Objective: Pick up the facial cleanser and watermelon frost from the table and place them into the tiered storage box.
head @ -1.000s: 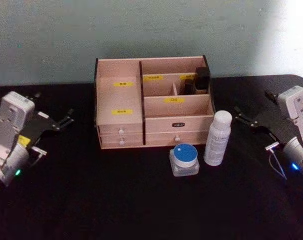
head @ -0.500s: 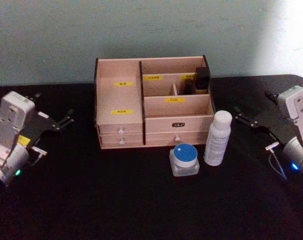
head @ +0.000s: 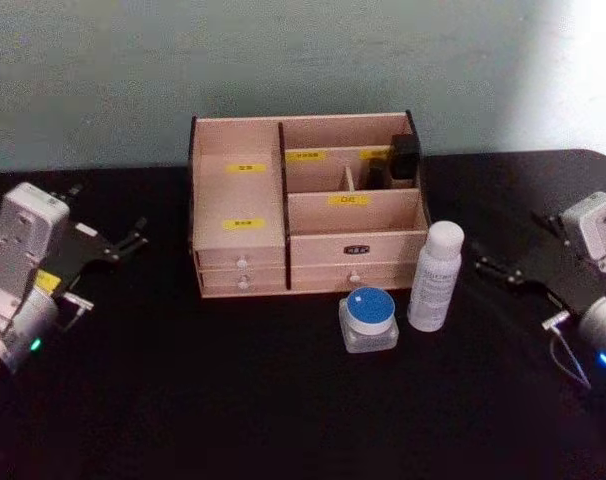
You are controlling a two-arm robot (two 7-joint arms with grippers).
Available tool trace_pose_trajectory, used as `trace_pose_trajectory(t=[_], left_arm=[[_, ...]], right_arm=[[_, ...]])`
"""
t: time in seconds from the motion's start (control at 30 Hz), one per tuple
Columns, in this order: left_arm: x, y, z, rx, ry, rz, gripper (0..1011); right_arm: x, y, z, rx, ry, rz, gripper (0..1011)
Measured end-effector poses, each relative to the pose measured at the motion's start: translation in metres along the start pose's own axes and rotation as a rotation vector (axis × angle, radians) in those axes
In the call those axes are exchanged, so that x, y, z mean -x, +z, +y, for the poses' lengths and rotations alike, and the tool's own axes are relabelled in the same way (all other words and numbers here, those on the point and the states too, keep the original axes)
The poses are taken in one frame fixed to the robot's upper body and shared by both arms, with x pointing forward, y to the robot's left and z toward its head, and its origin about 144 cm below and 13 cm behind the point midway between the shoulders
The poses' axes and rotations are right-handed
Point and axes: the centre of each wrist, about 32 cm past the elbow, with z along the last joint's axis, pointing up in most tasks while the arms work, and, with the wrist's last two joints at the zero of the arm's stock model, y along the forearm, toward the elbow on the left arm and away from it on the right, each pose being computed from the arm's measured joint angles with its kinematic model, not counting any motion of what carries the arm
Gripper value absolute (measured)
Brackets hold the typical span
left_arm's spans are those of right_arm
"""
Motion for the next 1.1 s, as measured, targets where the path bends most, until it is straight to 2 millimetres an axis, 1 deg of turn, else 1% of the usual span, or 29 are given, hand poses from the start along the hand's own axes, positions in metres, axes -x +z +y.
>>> trace_pose_trajectory(t=[0.3,0.47,0.57,0.7,0.83,1.1], left_arm=[[0.0,0.0,0.0,0.0,0.0,0.0,1001],[0.0,0.0,0.0,0.0,0.0,0.0,1001],[0.0,0.0,0.0,0.0,0.0,0.0,1001],[0.0,0.0,0.0,0.0,0.0,0.0,1001],[0.0,0.0,0.0,0.0,0.0,0.0,1001],[0.0,0.0,0.0,0.0,0.0,0.0,1001]], right_arm=[[0.0,0.005,-0.026,0.058,0.078,0.001,1003],[-0.001,0.008,-0.04,0.064,0.148,0.034,1003],[-0.001,0.011,-0.044,0.054,0.193,0.072,1003],[-0.001,0.014,-0.045,0.039,0.259,0.151,1003],[0.001,0.015,-0.043,0.03,0.289,0.185,1002],[0.007,0.017,-0.029,0.017,0.315,0.222,1002]])
